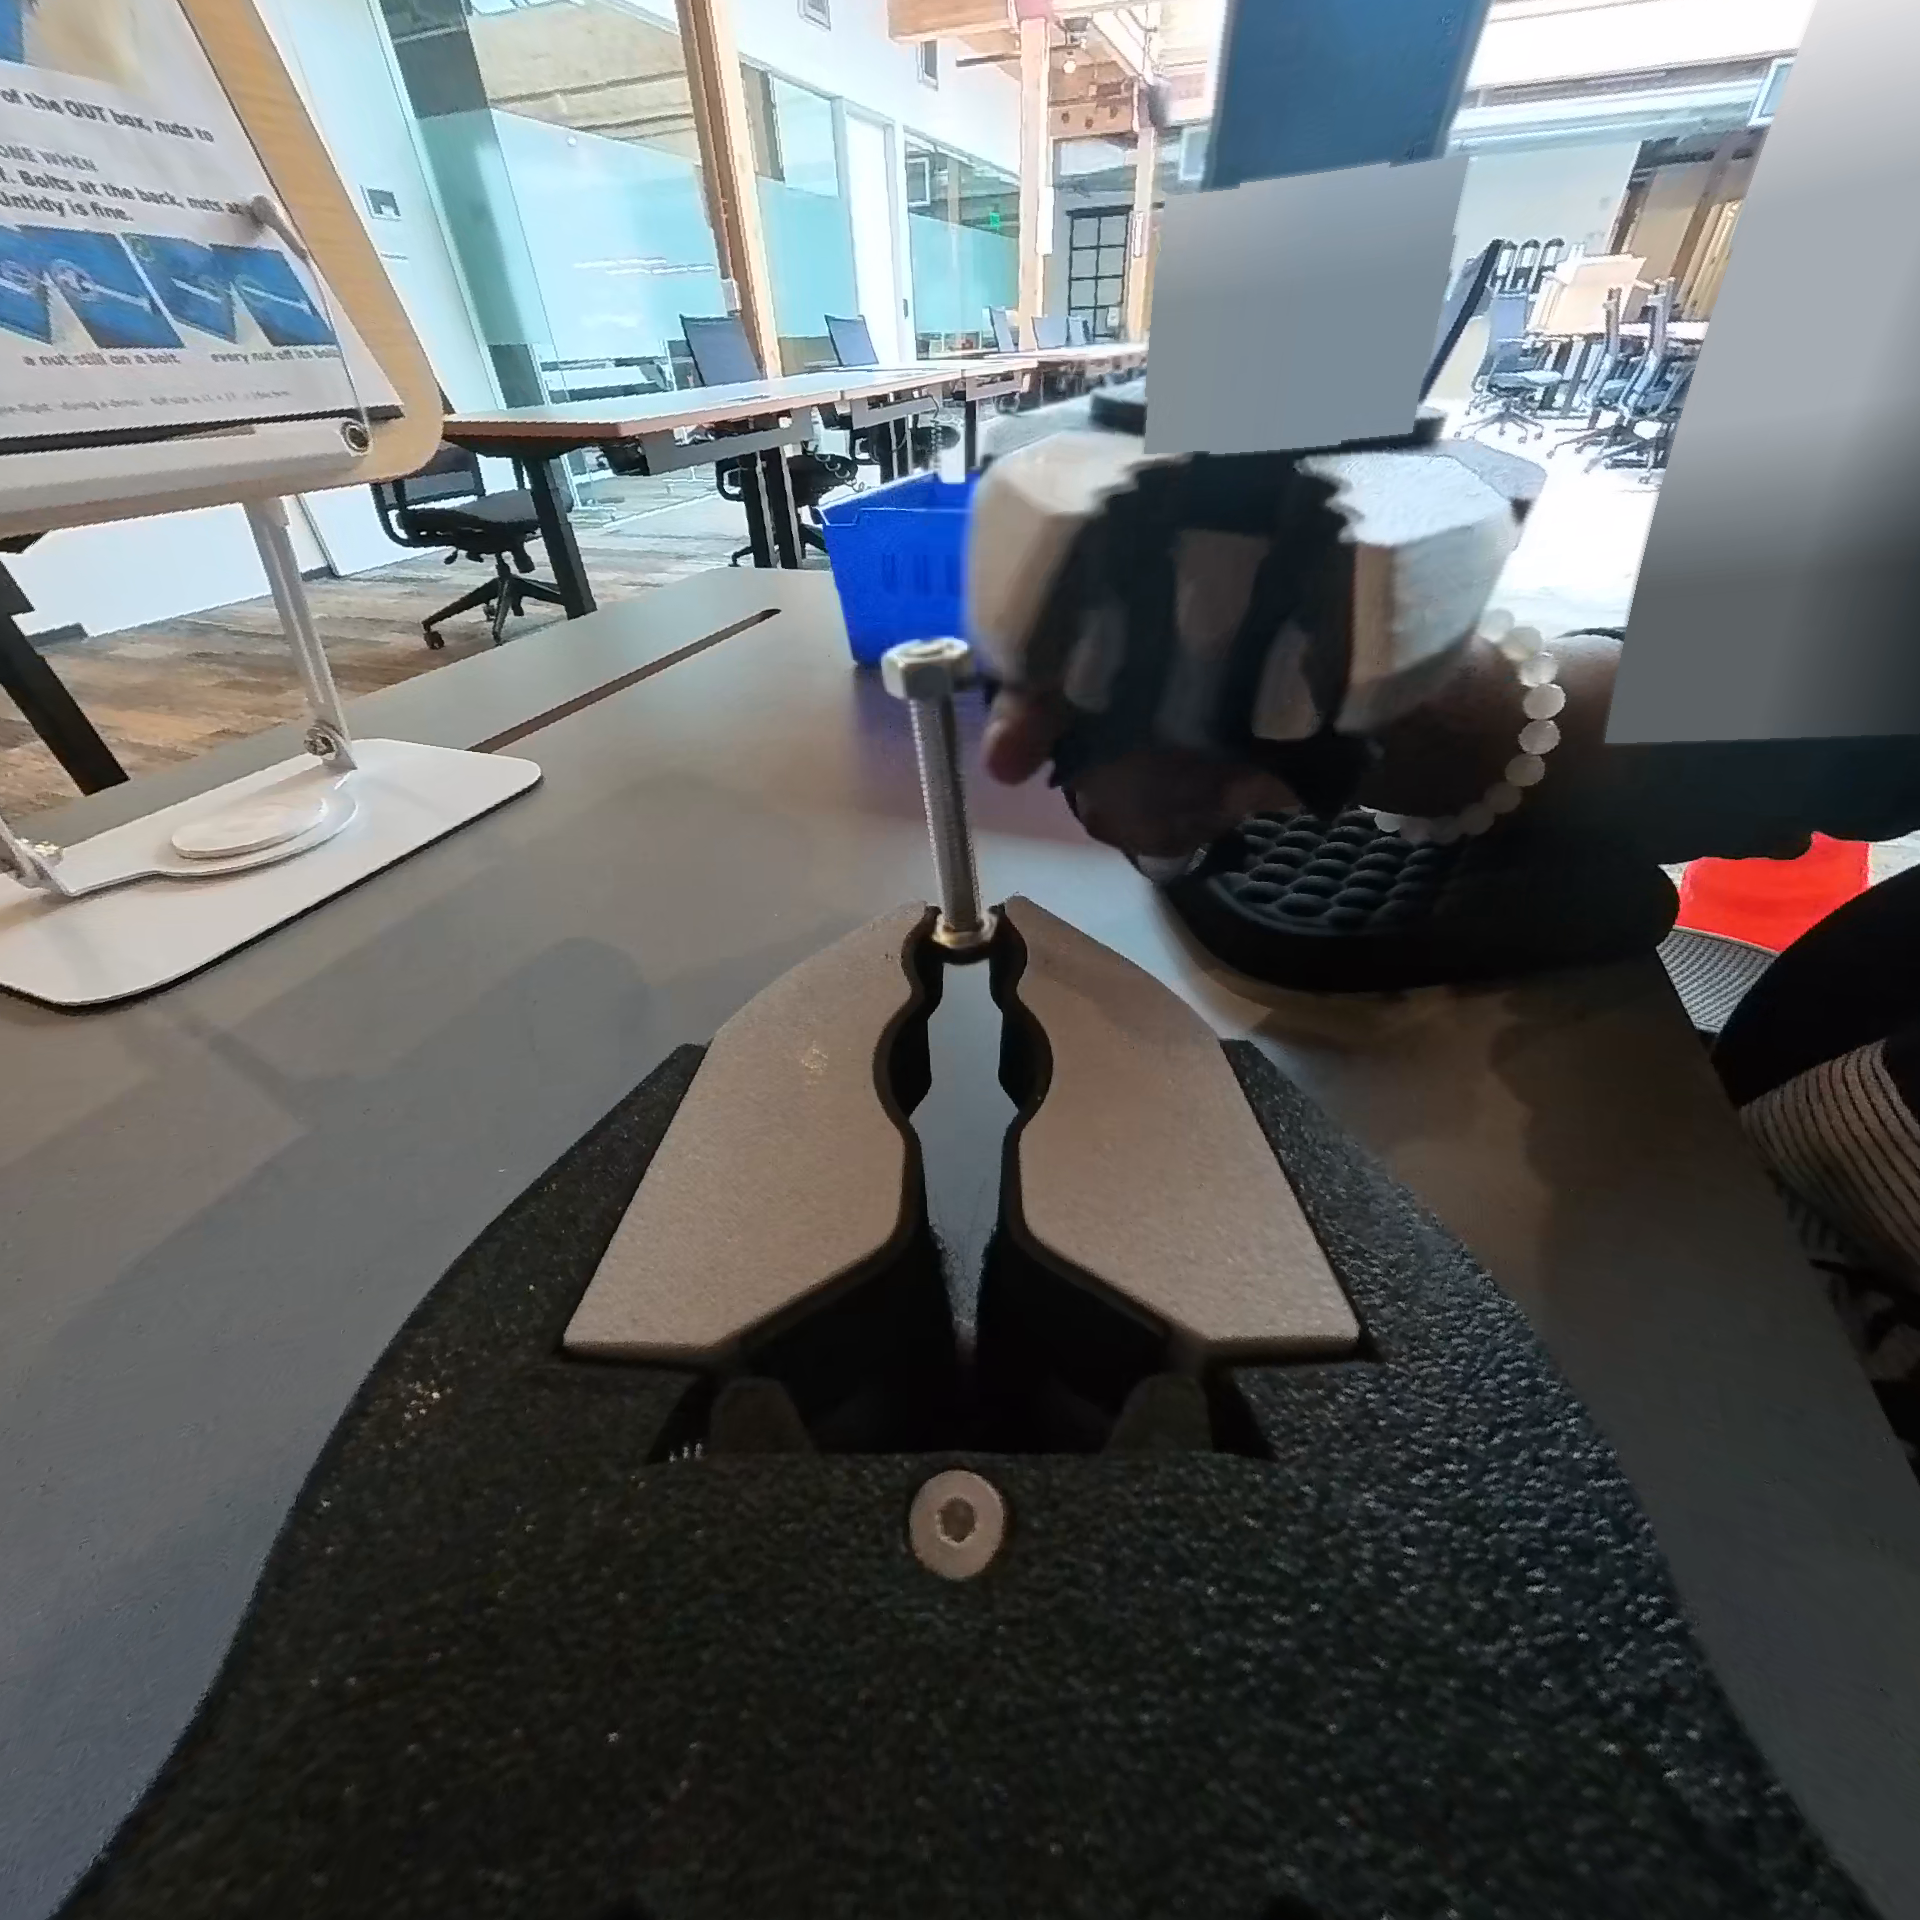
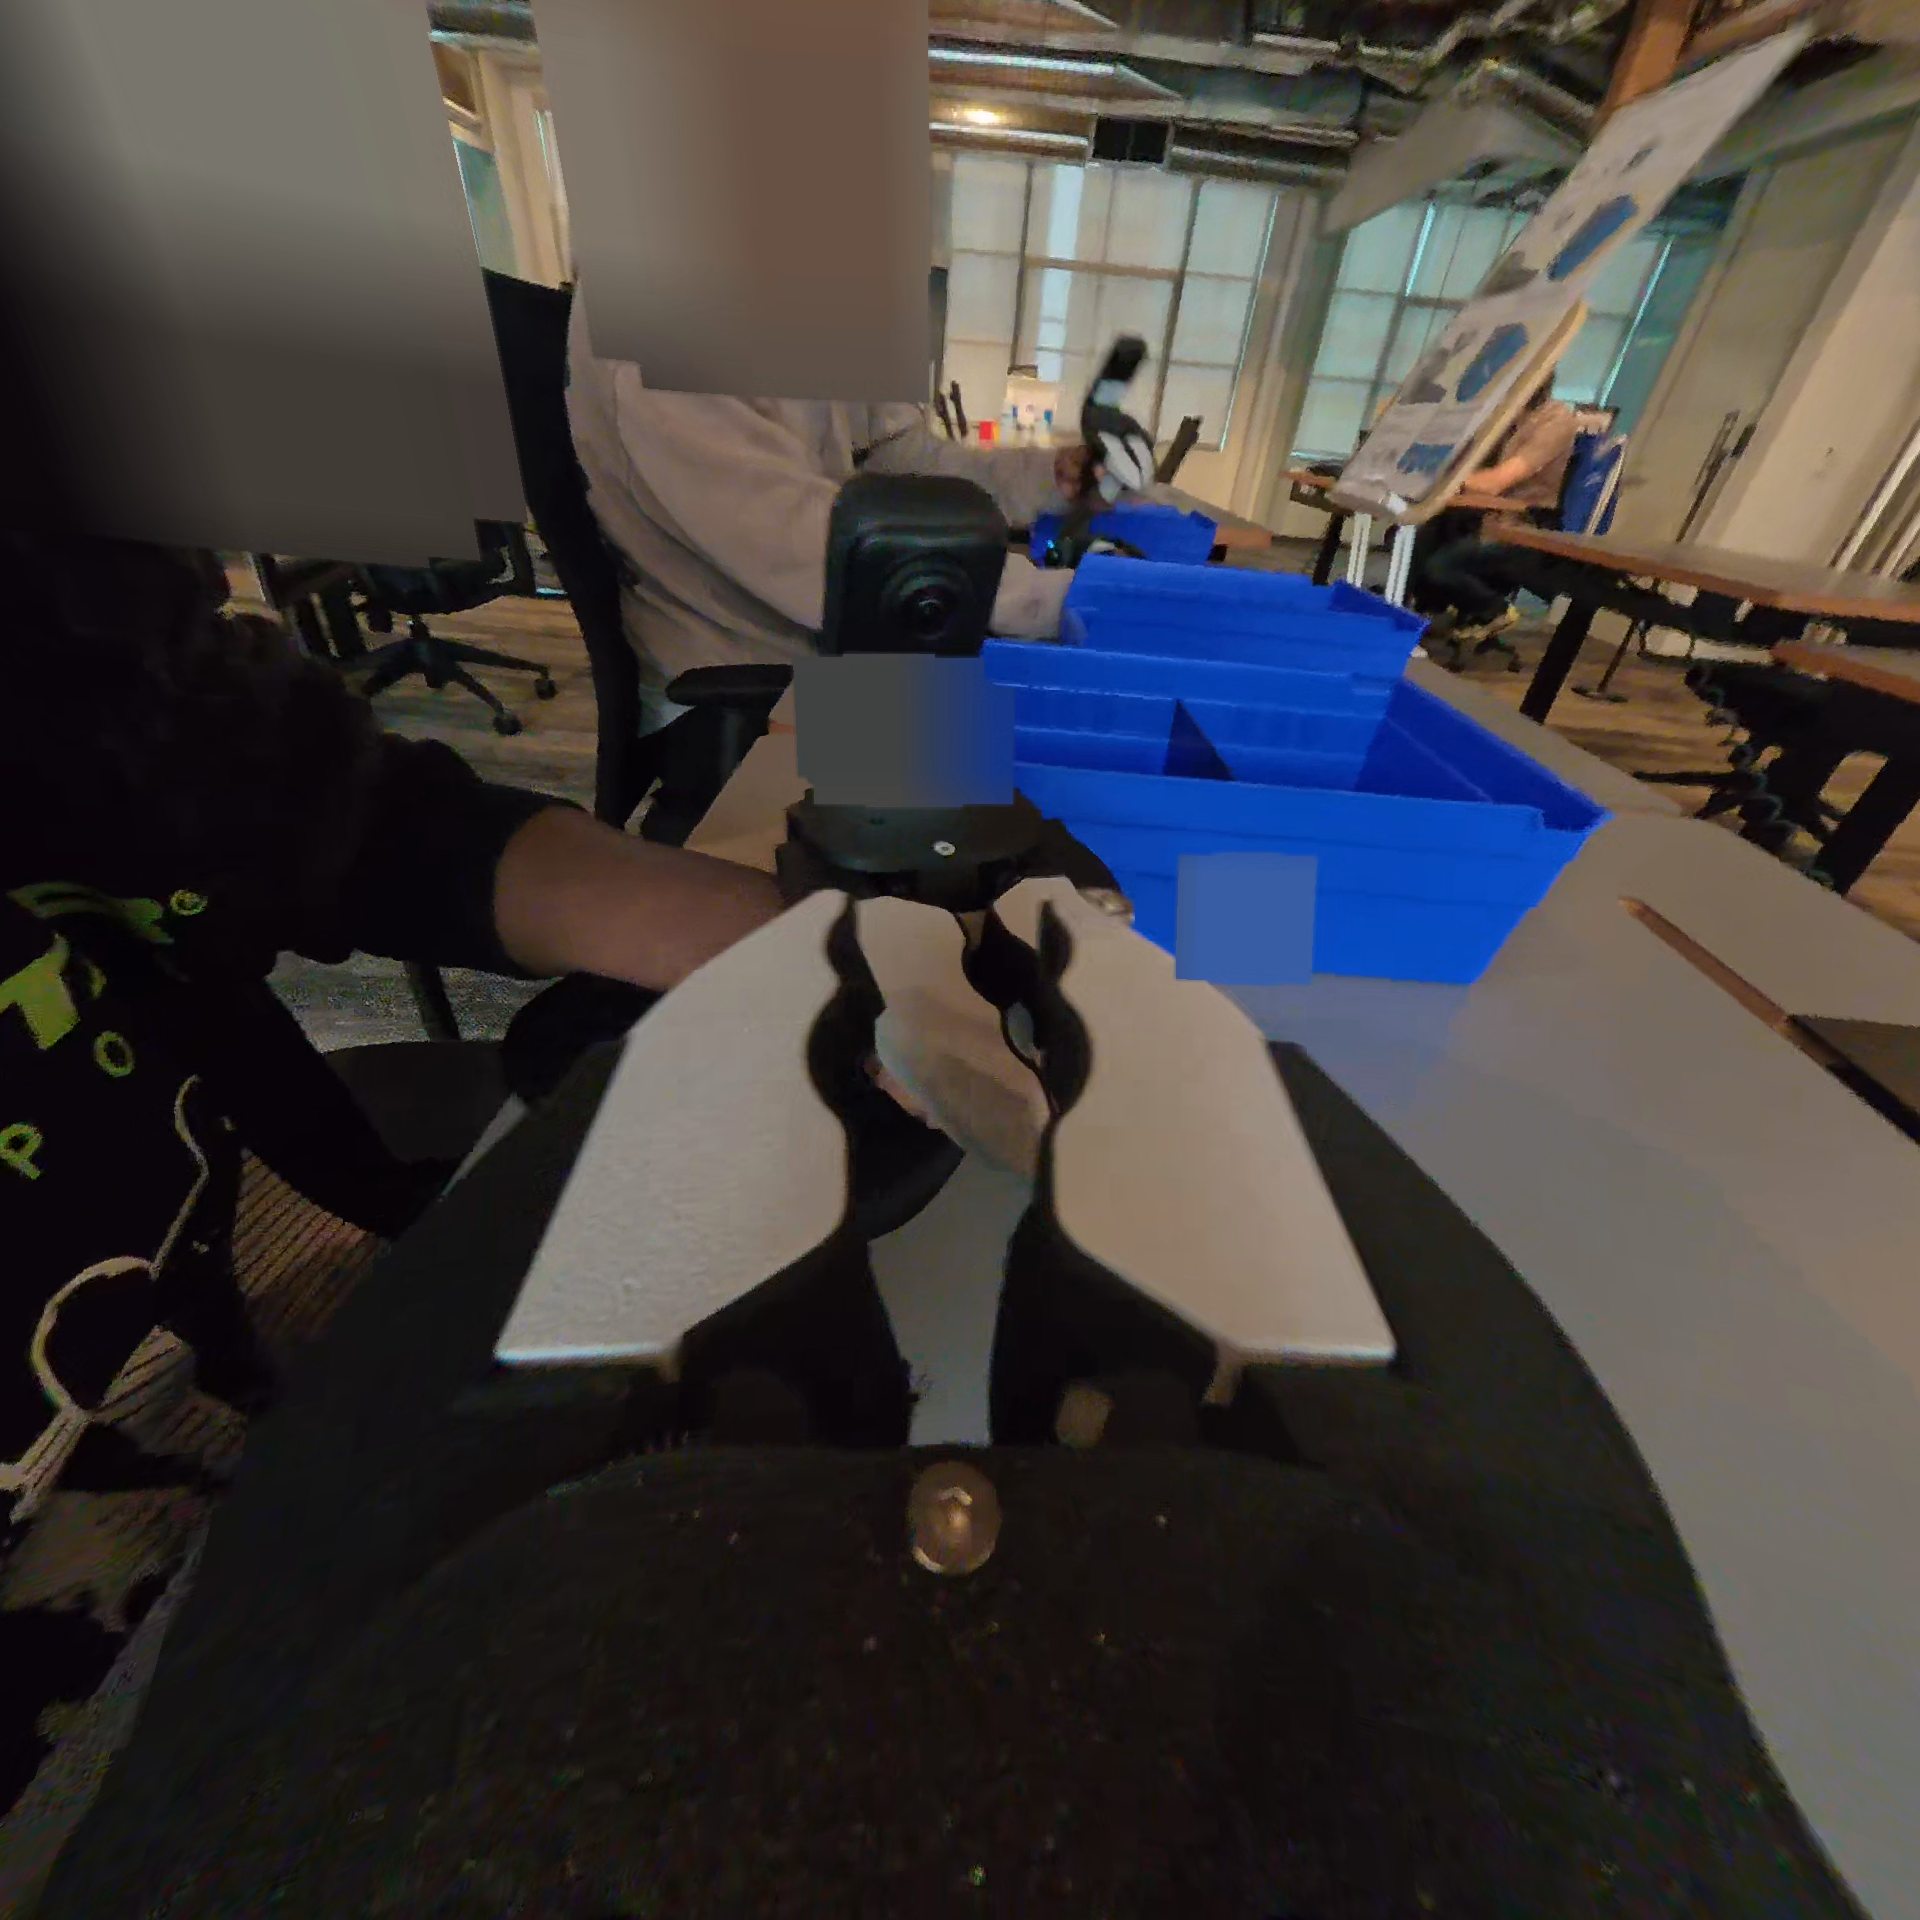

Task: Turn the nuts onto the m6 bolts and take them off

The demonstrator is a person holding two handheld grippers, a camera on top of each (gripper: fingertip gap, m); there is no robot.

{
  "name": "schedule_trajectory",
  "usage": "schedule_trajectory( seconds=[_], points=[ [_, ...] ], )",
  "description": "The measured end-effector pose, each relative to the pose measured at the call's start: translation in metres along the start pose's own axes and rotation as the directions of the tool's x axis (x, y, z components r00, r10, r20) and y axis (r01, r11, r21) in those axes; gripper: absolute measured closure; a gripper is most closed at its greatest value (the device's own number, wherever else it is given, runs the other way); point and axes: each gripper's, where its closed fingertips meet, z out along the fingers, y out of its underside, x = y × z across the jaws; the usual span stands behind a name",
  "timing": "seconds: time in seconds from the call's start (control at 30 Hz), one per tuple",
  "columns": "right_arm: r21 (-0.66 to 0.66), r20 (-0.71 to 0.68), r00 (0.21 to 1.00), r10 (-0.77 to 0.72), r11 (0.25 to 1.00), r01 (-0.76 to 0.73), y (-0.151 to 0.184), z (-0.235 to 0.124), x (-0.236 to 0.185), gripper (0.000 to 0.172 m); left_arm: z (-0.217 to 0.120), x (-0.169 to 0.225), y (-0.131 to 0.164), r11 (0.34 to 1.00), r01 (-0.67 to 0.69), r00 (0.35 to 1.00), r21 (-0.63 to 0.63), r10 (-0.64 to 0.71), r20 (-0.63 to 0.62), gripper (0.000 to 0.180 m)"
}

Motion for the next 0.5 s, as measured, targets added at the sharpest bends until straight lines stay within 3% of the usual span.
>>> schedule_trajectory(
  seconds=[0.1, 0.23, 0.3, 0.4, 0.47, 0.5],
  points=[
    [0.023, -0.011, 1.000, 0.003, 1.000, -0.003, -0.005, -0.002, 0.002, 0.144, 0.000, 0.000, 0.000, 1.000, -0.001, 1.000, -0.002, 0.001, -0.002, 0.172],
    [0.016, -0.056, 0.998, 0.030, 0.999, -0.029, -0.001, 0.000, 0.011, 0.110, 0.001, 0.001, 0.001, 1.000, -0.004, 1.000, -0.006, 0.004, -0.003, 0.172],
    [-0.006, -0.026, 0.999, 0.031, 0.999, -0.032, 0.002, 0.002, 0.006, 0.116, 0.001, 0.000, 0.001, 1.000, -0.002, 1.000, -0.005, 0.002, -0.002, 0.172],
    [0.015, -0.003, 1.000, 0.001, 1.000, -0.001, -0.003, -0.002, 0.001, 0.147, 0.000, 0.000, 0.001, 1.000, 0.000, 1.000, -0.004, 0.000, 0.000, 0.172],
    [0.025, -0.020, 1.000, 0.017, 1.000, -0.016, -0.005, -0.003, 0.004, 0.145, 0.001, 0.000, 0.001, 1.000, -0.001, 1.000, -0.004, 0.001, -0.002, 0.172],
    [0.023, -0.035, 0.999, 0.027, 0.999, -0.027, -0.003, -0.003, 0.008, 0.136, 0.001, 0.001, 0.001, 1.000, -0.003, 1.000, -0.005, 0.003, -0.003, 0.172]
  ],
)
